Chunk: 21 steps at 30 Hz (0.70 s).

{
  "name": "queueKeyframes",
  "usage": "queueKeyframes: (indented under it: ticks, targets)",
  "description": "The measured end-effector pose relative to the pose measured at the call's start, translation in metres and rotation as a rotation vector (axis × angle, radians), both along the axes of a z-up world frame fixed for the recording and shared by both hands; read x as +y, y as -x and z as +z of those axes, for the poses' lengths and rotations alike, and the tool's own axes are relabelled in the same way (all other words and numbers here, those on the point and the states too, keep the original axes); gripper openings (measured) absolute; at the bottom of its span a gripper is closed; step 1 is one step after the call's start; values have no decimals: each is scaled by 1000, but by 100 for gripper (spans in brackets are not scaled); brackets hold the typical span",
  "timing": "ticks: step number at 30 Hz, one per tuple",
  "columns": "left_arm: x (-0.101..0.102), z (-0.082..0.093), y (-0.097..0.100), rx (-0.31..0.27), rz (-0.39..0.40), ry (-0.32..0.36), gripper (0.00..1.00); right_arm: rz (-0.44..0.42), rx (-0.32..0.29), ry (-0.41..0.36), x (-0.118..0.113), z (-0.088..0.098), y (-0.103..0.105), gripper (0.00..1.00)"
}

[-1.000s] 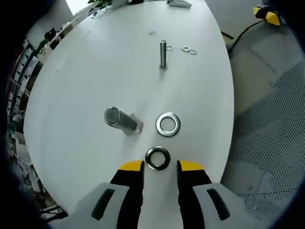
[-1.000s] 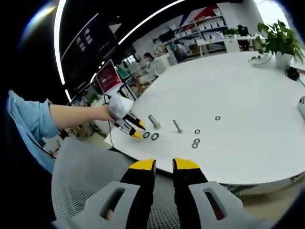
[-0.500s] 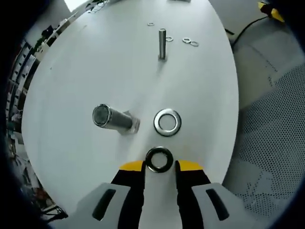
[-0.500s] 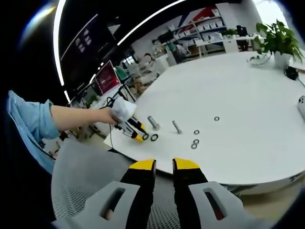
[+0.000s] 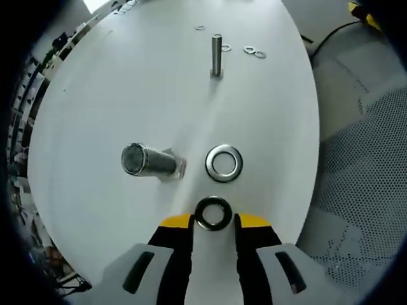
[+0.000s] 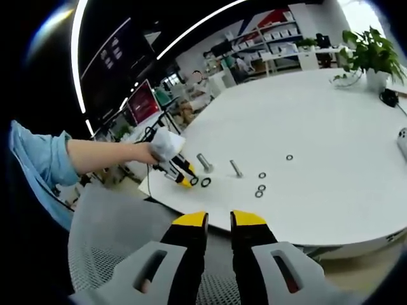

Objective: Place the washer onto the threaded stud by aligning its center hole with the stud, sliding it down to the base, and recovering from edge contact or off-axis alignment until the washer reaches the visible bottom stop.

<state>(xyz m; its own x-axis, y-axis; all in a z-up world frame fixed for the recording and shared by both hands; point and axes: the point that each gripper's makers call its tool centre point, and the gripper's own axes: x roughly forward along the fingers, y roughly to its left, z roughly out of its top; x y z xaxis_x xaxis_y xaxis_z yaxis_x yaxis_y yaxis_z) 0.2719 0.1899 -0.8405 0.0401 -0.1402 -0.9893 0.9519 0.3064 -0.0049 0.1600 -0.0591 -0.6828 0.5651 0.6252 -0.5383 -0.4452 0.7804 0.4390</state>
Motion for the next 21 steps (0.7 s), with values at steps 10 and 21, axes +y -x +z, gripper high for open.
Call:
queueKeyframes:
  ticks: [10,21]
  targets:
    - [-3,-1,0,16,-78,-55,25,5,2,1,0,0,0,17]
    - [-2,-2,-1,30,-73,-94,25,6,0,-1,1,0,0,17]
